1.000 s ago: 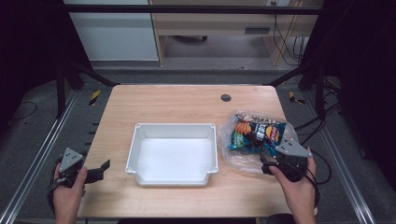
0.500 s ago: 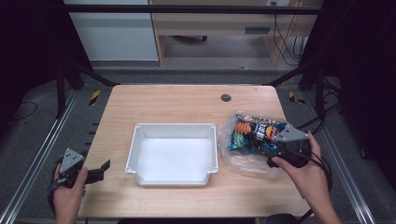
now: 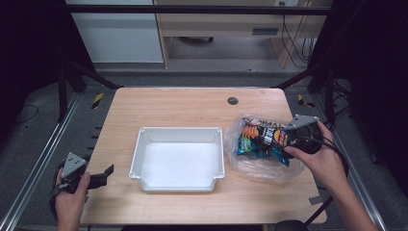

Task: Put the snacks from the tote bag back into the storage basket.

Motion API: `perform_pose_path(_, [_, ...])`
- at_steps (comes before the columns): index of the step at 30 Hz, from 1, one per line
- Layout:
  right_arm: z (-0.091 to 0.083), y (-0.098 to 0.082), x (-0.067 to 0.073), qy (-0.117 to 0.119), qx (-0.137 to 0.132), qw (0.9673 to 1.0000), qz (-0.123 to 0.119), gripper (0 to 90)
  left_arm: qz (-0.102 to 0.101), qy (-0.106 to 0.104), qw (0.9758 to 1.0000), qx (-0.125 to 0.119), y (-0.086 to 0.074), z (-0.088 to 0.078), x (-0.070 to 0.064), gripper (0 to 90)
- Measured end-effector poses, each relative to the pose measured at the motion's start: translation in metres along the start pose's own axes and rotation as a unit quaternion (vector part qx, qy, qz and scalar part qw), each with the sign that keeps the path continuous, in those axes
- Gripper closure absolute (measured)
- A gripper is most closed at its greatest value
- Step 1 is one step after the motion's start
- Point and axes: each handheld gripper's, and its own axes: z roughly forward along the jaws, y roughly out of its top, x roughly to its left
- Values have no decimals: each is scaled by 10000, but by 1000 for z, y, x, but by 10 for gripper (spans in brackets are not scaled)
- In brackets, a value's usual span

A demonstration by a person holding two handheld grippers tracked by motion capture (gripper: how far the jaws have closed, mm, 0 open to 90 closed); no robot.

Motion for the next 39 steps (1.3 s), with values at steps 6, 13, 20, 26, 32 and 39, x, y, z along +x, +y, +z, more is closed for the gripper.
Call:
perform_pose_path(6, [2, 4, -9, 232, 91, 9993, -261, 65, -4, -32, 10000, 39, 0, 1, -1, 23])
perform_pose_path(13, [11, 9, -17, 380, 138, 9986, -333, 64, 31, -41, 10000, 75, 0, 2, -2, 23])
perform_pose_path(20, [25, 12, -22, 609, 215, 9972, -376, 87, 52, -53, 9999, 97, 0, 2, -2, 24])
perform_pose_path(26, [42, 19, -23, 763, 425, 9951, -458, 92, 53, -54, 9999, 108, 0, 3, -2, 24])
perform_pose_path(32, [59, 26, -19, 936, 598, 9919, -613, 83, 57, -64, 9999, 120, 0, 3, -2, 24])
perform_pose_path(39, [72, 30, -16, 1125, 783, 9882, -684, 98, 60, -83, 9999, 120, 0, 4, -3, 24])
